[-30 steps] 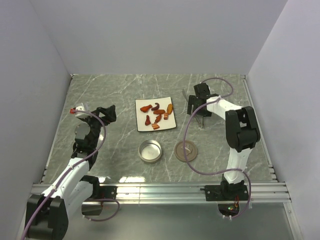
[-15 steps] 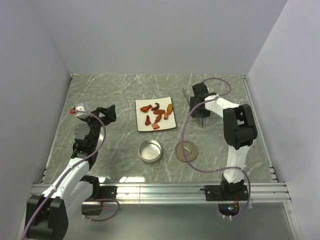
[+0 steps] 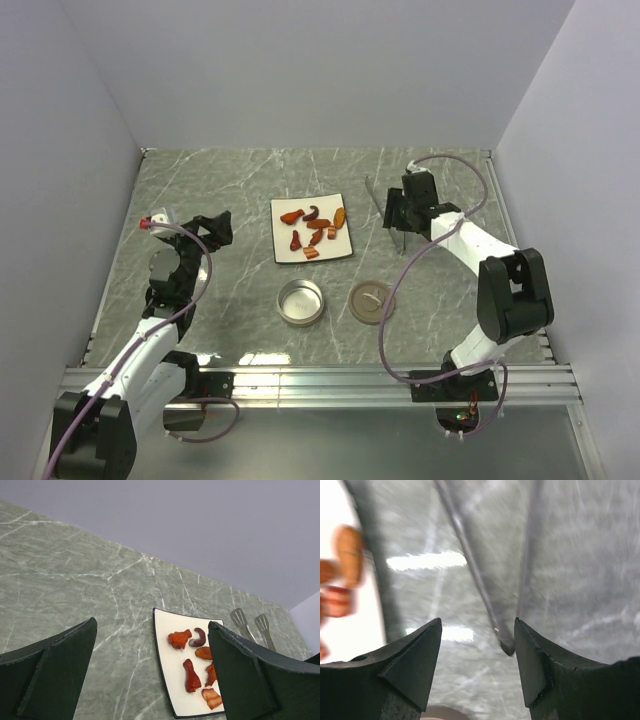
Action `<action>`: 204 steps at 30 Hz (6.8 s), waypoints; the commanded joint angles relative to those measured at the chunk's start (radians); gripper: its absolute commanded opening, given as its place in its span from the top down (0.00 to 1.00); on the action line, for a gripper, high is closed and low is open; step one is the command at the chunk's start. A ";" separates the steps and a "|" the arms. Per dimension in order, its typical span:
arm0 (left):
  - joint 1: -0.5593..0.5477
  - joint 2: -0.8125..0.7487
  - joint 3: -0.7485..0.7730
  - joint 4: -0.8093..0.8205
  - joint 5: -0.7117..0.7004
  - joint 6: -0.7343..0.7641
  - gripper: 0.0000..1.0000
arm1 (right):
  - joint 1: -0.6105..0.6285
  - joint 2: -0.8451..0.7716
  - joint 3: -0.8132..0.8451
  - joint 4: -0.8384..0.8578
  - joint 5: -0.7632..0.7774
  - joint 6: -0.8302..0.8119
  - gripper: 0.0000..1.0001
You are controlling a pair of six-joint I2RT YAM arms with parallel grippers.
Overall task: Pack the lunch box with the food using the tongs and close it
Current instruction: Grab the clamp with the right arm, then pick up the food using the clamp, then place the food into the lunch box
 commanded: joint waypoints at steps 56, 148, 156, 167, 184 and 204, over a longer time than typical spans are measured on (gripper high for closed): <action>0.006 -0.077 -0.025 0.018 -0.006 -0.011 0.01 | -0.031 0.435 0.452 -0.242 0.032 -0.044 0.43; 0.009 -0.105 -0.050 0.030 0.034 -0.021 0.00 | 0.332 -0.224 -0.157 0.108 0.181 0.016 0.61; 0.009 -0.106 -0.050 0.029 0.031 -0.021 0.01 | 0.332 -0.286 -0.183 0.114 0.160 0.010 0.69; 0.009 -0.082 -0.038 0.024 0.037 -0.019 0.00 | 0.347 -0.426 -0.243 0.119 0.054 -0.004 0.68; 0.010 -0.039 -0.013 -0.003 0.052 -0.033 0.00 | 0.689 -0.795 -0.473 0.071 0.023 0.131 0.69; 0.010 -0.056 -0.019 -0.016 0.054 -0.040 0.00 | 0.929 -0.858 -0.464 -0.140 0.186 0.246 0.68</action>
